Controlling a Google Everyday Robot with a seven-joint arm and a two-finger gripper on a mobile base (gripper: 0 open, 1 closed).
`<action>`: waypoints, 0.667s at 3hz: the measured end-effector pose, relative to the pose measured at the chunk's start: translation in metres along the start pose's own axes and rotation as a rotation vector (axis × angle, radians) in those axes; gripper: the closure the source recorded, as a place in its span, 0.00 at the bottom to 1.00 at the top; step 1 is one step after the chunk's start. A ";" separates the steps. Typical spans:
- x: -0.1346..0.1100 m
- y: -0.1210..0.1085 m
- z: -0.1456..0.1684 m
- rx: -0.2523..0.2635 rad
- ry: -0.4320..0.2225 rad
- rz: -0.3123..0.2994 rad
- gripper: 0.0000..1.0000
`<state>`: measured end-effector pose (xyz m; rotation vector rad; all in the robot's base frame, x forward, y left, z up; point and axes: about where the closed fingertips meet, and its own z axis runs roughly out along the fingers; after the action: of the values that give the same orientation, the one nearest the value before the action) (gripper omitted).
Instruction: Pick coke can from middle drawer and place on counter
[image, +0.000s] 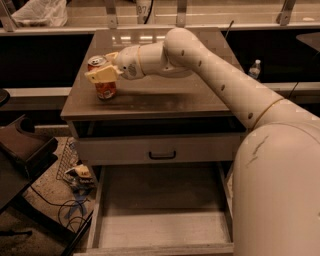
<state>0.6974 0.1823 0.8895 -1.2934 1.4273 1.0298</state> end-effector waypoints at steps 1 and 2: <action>0.000 0.001 0.003 -0.005 0.000 0.000 0.12; 0.000 0.003 0.006 -0.010 0.000 0.000 0.00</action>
Offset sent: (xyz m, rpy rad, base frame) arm -0.0011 0.0028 -0.0005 0.0003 0.0012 0.0046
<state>0.6951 0.1884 0.8883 -1.3003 1.4237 1.0388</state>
